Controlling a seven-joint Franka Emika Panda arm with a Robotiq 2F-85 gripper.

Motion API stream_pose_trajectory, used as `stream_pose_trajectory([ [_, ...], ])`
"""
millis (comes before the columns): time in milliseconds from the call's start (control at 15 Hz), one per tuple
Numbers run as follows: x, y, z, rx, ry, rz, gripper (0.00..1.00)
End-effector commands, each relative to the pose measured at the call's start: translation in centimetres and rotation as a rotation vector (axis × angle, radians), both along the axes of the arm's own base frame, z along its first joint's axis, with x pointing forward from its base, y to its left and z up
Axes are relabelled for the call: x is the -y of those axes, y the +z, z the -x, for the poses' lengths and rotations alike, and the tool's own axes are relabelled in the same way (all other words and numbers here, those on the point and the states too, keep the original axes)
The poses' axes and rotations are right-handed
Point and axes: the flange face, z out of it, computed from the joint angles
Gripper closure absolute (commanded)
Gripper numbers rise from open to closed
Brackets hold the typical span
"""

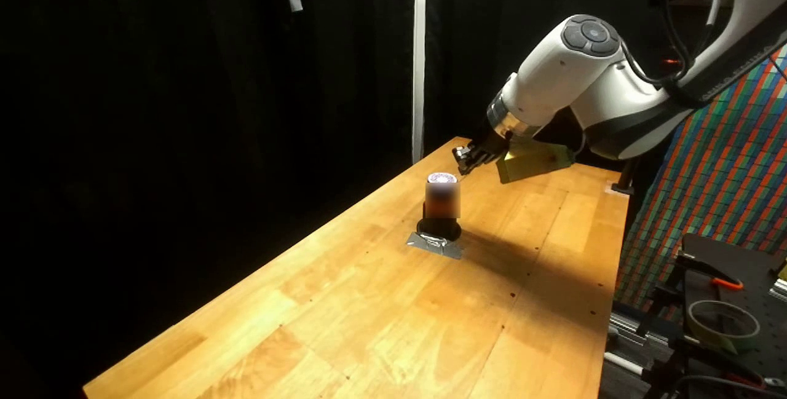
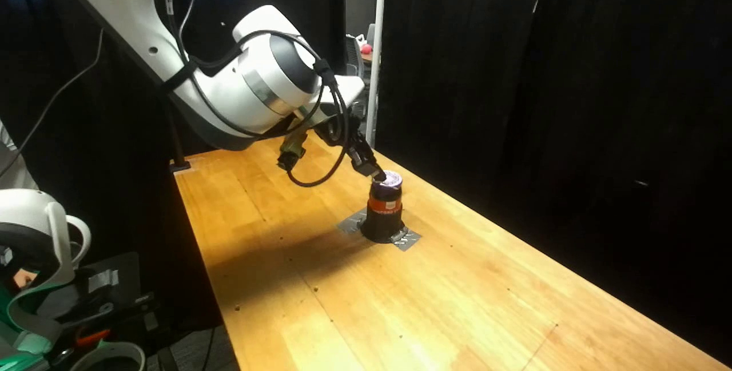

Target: Put the rubber band around the jar.

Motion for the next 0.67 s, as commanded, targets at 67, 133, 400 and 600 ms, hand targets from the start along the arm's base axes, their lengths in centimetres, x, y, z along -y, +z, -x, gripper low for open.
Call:
stream_pose_trajectory([
  [67,-2.2,-1.5,2.2,0.041,-0.05,0.036,0.92],
  [133,-2.5,-1.9,2.6,0.048,-0.054,0.038,0.91],
  [400,-3.4,-2.8,3.9,0.068,-0.071,0.057,0.92],
  [600,-4.0,-2.9,4.5,0.105,-0.077,0.072,0.92],
])
